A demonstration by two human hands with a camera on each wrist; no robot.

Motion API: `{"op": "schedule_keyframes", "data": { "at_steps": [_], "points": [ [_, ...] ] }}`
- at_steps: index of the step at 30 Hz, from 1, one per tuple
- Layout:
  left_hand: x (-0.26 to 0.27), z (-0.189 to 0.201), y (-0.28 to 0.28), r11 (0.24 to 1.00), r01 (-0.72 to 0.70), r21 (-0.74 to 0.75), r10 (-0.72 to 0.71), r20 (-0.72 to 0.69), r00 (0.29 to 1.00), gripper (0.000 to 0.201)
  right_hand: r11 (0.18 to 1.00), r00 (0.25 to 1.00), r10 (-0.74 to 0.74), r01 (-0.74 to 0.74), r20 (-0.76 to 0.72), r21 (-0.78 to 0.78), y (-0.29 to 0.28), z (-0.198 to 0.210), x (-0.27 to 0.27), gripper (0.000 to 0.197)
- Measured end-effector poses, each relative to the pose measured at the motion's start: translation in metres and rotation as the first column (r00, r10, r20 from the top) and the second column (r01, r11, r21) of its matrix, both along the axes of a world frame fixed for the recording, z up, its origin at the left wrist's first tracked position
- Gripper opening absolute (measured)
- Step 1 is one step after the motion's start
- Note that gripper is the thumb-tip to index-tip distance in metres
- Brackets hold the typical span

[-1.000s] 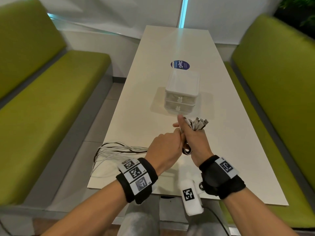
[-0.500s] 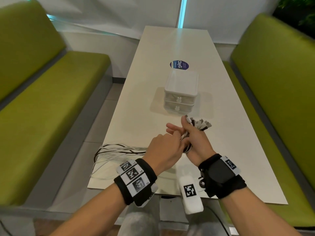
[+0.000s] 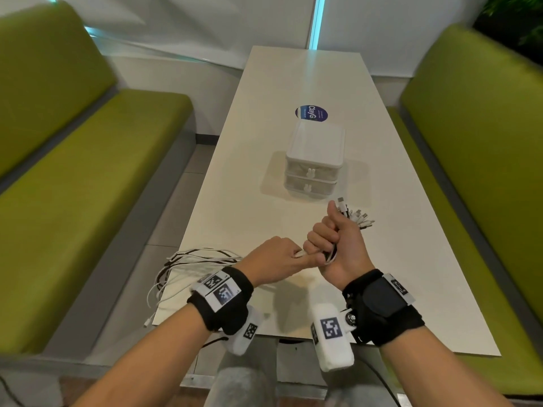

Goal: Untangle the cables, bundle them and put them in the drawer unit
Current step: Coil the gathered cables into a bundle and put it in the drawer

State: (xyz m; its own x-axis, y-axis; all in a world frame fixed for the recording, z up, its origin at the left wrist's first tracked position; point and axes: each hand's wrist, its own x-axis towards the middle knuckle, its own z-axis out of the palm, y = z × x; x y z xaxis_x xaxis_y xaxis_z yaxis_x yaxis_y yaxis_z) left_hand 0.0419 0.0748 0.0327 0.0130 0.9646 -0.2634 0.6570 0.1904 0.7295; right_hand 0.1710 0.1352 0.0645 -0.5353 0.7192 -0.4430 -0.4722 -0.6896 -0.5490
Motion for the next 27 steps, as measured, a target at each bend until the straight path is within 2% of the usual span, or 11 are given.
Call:
{"op": "schedule_keyframes", "data": {
  "at_steps": [4, 7, 9, 12, 14, 17, 19, 22, 24, 25, 27],
  "points": [
    [-0.024, -0.004, -0.011, 0.990, 0.136, -0.039, -0.141, -0.237, 0.961, 0.058, 0.999, 1.000, -0.001, 0.001, 0.003, 0.052, 0.012, -0.002, 0.009, 0.051],
    [-0.034, -0.002, -0.018, 0.986, 0.167, -0.006, -0.162, -0.269, 0.949, 0.060, 0.994, 0.996, -0.027, 0.018, 0.080, 0.105, 0.013, -0.003, 0.013, 0.052],
    [-0.036, 0.004, -0.019, 0.981, 0.184, 0.062, -0.159, -0.285, 0.945, 0.066, 0.985, 0.985, -0.044, 0.015, 0.165, 0.172, 0.011, -0.003, 0.011, 0.054],
    [-0.037, 0.013, -0.021, 0.958, 0.202, 0.202, -0.128, -0.328, 0.936, 0.057, 0.952, 0.949, -0.089, -0.009, 0.303, 0.307, 0.009, 0.002, 0.010, 0.054],
    [-0.033, 0.019, -0.019, 0.918, 0.274, 0.287, -0.132, -0.430, 0.893, 0.059, 0.913, 0.917, -0.107, -0.063, 0.384, 0.403, 0.007, 0.003, 0.010, 0.049],
    [-0.034, 0.030, -0.011, 0.917, 0.332, 0.220, -0.163, -0.552, 0.818, 0.057, 0.759, 0.815, -0.153, -0.266, 0.559, 0.595, 0.002, 0.001, 0.009, 0.048],
    [-0.044, 0.035, -0.004, 0.956, 0.277, 0.101, -0.190, -0.508, 0.840, 0.054, 0.626, 0.727, -0.235, -0.394, 0.645, 0.673, 0.003, 0.002, 0.011, 0.048],
    [-0.052, 0.033, -0.004, 0.974, 0.223, 0.029, -0.184, -0.469, 0.864, 0.058, 0.550, 0.662, -0.277, -0.485, 0.697, 0.680, 0.011, 0.002, 0.017, 0.038],
    [-0.058, 0.036, -0.006, 0.978, 0.208, 0.033, -0.167, -0.482, 0.860, 0.061, 0.487, 0.546, -0.263, -0.637, 0.795, 0.598, 0.015, 0.000, 0.021, 0.027],
    [-0.064, 0.039, -0.005, 0.982, 0.183, 0.041, -0.142, -0.471, 0.871, 0.062, 0.455, 0.479, -0.264, -0.704, 0.838, 0.545, 0.019, -0.003, 0.024, 0.029],
    [-0.075, 0.040, -0.003, 0.993, 0.110, 0.050, -0.082, -0.386, 0.919, 0.063, 0.481, 0.435, -0.264, -0.714, 0.861, 0.508, 0.025, -0.006, 0.031, 0.032]
  ]
}}
